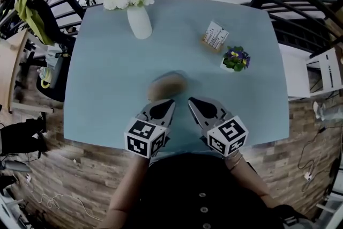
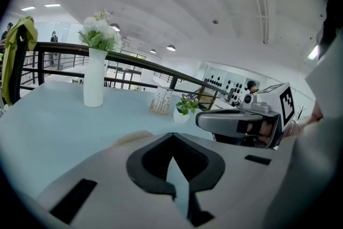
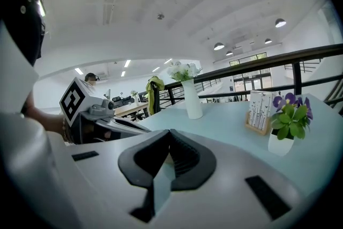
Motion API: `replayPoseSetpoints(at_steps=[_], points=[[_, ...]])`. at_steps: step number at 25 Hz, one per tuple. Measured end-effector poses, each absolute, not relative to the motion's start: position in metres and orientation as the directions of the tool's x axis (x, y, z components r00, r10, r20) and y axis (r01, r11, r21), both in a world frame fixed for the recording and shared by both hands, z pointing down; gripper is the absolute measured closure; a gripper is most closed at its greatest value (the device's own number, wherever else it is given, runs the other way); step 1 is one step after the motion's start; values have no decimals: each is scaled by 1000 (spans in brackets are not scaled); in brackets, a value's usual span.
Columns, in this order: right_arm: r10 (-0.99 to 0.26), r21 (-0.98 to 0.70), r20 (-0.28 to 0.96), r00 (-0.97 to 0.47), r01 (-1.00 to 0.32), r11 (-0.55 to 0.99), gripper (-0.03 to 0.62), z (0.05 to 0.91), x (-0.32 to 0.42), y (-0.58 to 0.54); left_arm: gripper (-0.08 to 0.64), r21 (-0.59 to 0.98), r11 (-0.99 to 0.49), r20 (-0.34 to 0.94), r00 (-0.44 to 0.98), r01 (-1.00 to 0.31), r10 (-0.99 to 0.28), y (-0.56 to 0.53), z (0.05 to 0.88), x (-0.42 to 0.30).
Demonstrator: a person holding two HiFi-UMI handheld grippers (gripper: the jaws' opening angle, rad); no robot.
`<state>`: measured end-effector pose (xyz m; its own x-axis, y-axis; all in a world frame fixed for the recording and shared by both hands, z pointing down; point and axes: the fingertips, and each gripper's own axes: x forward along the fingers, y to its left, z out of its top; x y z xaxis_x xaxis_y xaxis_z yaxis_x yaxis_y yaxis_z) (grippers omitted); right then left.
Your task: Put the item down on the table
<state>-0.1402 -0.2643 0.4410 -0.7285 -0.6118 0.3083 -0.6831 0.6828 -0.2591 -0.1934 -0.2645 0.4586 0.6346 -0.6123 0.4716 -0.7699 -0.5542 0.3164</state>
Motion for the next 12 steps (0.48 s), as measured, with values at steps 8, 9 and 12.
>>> replayPoseSetpoints(at_steps=[8, 9, 12], points=[[-596, -264, 313, -739, -671, 693, 586, 443, -147, -260, 543, 312, -559, 492, 634, -768, -596, -259, 465, -192], [-595, -265, 314, -740, -670, 693, 586, 444, -147, -260, 543, 318, -559, 489, 638, -765, -595, -258, 465, -192], [-600, -269, 311, -737, -674, 688, 586, 445, -147, -260, 543, 332, -560, 484, 647, -759, -589, -257, 464, -192]])
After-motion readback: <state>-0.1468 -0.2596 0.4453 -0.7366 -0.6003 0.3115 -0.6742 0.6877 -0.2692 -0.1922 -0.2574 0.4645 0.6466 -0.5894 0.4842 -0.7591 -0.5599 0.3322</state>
